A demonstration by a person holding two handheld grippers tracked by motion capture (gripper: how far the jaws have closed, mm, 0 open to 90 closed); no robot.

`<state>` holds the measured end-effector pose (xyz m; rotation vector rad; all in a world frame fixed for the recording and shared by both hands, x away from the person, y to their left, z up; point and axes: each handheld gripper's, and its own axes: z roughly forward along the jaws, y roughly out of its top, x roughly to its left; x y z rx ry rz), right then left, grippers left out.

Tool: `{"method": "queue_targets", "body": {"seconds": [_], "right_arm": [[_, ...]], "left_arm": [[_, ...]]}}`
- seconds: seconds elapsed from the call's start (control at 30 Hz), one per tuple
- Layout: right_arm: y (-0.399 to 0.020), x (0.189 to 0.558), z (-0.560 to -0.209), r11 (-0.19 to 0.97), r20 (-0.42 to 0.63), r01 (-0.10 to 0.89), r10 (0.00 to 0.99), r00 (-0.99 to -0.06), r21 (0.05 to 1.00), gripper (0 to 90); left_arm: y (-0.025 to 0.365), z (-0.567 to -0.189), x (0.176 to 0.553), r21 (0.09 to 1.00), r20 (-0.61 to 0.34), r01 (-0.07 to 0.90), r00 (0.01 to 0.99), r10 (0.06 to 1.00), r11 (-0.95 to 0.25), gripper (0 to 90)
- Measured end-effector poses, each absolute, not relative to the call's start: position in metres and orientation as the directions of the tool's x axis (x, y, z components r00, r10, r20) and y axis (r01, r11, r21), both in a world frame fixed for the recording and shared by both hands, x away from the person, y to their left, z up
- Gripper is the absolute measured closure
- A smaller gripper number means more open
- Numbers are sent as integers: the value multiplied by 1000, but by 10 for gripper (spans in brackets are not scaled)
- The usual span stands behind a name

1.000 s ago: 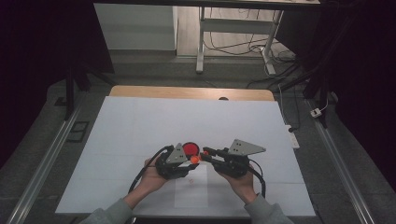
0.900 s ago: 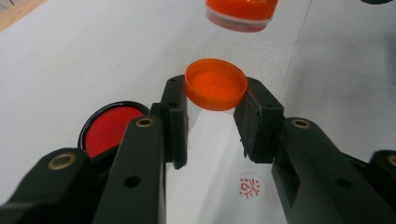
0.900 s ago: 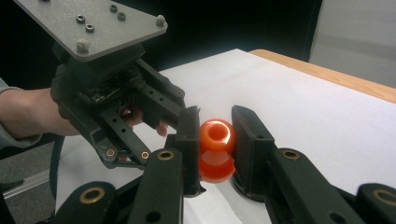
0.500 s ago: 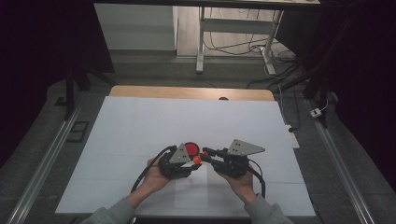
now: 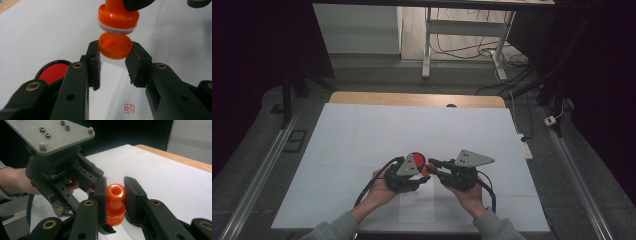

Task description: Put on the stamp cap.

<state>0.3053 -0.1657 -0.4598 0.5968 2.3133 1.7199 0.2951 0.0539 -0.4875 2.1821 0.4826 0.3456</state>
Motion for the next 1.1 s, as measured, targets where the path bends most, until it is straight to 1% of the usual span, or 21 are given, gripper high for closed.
{"method": "queue_targets", "body": {"seconds": [1.1], "right_arm": [[-161,305,-468,270,82,212,425,-902,939,723]], "left_arm": [[55,-487,294,801,68,225,886,458,-555,651]]}}
